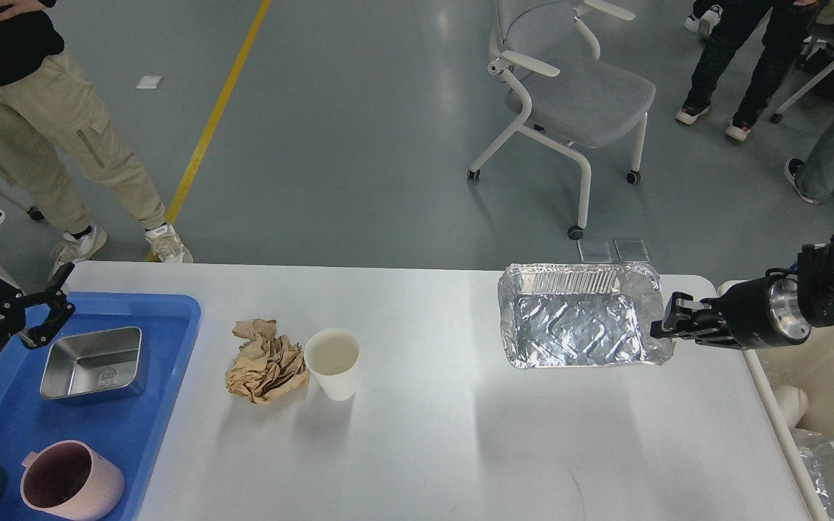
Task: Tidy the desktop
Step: 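Lift the foil tray and hold it above the table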
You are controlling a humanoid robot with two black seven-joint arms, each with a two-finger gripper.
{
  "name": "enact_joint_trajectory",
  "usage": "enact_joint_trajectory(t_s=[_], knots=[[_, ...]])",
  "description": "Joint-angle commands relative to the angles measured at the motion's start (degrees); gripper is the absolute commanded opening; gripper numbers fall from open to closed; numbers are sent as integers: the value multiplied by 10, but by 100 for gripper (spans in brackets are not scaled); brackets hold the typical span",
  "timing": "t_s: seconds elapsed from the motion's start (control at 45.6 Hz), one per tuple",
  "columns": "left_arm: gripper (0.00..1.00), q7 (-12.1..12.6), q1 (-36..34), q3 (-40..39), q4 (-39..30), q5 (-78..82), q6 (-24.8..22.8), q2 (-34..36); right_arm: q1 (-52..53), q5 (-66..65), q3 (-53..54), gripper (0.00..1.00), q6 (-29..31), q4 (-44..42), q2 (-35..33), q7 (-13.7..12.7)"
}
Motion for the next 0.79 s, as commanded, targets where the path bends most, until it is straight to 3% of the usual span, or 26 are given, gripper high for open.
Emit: enact_joint_trajectory(t_s=[0.0, 0.11, 0.307, 0.461, 0.593, 0.768], knots=[[97, 1, 0, 84, -27, 29, 0, 138, 1, 0, 0, 0, -1, 0, 5, 0], [97, -4, -5, 142, -37, 60, -1, 236, 1, 0, 0, 0, -1, 1, 14, 0], [97, -13, -10, 146, -83, 123, -4, 378, 3, 0, 3, 0, -3, -1, 29, 0], [97, -56, -11, 146, -115, 125, -5, 479, 3, 1, 5, 0, -9, 0, 30, 0], [97, -98, -24, 153, -120, 125, -1, 491, 0, 1, 8, 0, -10, 2, 29, 0], [97, -105, -28, 153, -106, 118, -5, 446, -2, 1, 8, 0, -10, 4, 26, 0]])
